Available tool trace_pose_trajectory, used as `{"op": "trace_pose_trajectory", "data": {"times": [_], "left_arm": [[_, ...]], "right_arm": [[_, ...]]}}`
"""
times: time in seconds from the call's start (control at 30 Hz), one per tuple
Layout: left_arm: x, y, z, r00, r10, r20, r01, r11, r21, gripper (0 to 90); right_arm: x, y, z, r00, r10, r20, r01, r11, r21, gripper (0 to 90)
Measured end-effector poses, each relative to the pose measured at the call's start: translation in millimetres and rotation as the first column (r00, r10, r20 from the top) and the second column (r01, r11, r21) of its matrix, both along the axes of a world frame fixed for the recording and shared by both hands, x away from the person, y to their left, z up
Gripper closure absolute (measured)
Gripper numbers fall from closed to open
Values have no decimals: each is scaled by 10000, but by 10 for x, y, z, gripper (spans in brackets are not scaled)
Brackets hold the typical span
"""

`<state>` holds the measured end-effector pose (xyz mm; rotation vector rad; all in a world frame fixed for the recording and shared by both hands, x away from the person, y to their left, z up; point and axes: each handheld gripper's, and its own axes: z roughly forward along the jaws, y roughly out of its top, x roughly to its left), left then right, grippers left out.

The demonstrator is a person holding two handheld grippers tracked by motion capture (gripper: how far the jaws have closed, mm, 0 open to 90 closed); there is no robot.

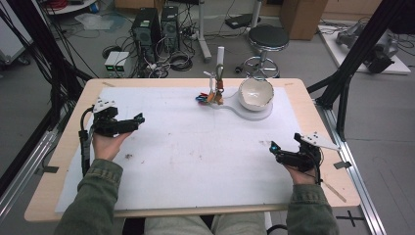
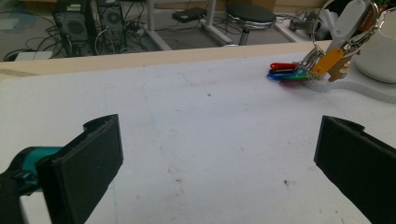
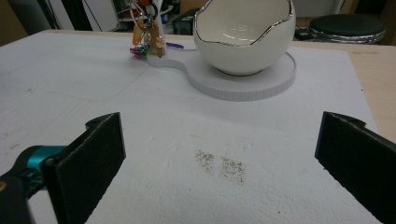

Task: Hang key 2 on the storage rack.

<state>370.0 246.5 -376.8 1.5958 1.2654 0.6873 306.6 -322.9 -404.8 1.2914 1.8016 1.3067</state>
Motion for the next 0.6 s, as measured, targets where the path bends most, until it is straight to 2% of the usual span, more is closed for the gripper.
{"op": "trace_pose_trajectory", "data": {"times": [0.07, 0.2, 0.3, 0.37, 0.47, 0.6], "left_arm": [[-47, 35, -11, 9999, 6, 106, -5, 10000, -48, 17], [-150, 136, -43, 9989, 377, 292, -376, 9993, -32, 17], [-228, 207, -68, 9950, 759, 652, -754, 9971, -101, 16], [-279, 250, -91, 9928, 927, 756, -918, 9957, -153, 16], [-360, 303, -140, 9908, 1033, 878, -1034, 9946, -38, 16], [-448, 358, -201, 9897, 1095, 920, -1092, 9940, -83, 16]], "right_arm": [[-2, -2, -1, 10000, -18, 2, 18, 10000, 0, 7], [-10, -4, 2, 10000, -40, 12, 40, 10000, 10, 8], [-14, -7, 4, 10000, -41, 45, 42, 10000, -14, 8], [-18, -8, 6, 10000, -62, 62, 62, 10000, 7, 7], [-21, -8, 6, 10000, -82, 47, 82, 10000, 15, 7], [-23, -9, 7, 10000, -73, 55, 73, 10000, 13, 8]]}}
